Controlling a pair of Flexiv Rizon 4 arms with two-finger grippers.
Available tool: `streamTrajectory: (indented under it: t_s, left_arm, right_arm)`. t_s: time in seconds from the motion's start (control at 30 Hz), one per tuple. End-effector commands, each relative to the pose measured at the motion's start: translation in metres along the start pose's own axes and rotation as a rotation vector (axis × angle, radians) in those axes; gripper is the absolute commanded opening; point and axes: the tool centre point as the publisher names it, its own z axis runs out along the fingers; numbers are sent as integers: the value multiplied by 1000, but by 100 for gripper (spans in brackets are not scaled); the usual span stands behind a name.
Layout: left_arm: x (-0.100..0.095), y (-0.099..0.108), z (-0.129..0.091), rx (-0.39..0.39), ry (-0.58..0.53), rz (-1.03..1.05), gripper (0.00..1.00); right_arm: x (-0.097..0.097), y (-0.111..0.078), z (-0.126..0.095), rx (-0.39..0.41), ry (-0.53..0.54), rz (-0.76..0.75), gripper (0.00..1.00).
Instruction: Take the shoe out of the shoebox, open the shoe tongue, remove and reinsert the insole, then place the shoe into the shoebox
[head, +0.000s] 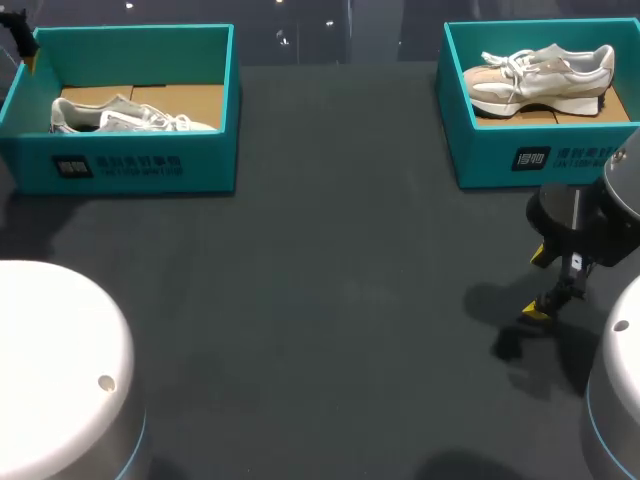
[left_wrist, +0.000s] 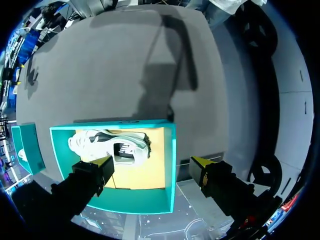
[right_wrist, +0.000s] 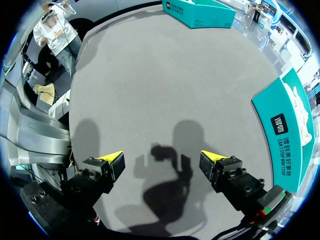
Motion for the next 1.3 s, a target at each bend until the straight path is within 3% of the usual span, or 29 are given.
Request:
streamTrajectory:
  t_s: [0.03,0.6,0.77,0.97,1.0,1.17,1.3]
  left_arm:
    - [4,-7,-19,-13,9,-7,100]
    - [6,-8,-23,-5,16,-2,100]
    - [6,-8,-23,-5,16,-2,100]
    - [6,-8,-23,-5,16,-2,100]
    - [6,-8,-23,-5,16,-2,100]
    - [6,-8,-23,-5,16,-2,100]
    - [6,-8,-23,-5,16,-2,100]
  right_arm:
    - [2,-1,0,1,-4,0,100]
    - [2,-1,0,1,-4,0,100]
    - [-34,23,-25,107,5,112,100]
    - [-93,50,-54,161,15,363,100]
    - [-103,55,-57,216,5,422,100]
    - [-144,66,-77,178,-46,555,100]
    - [-144,66,-77,178,-46,555,100]
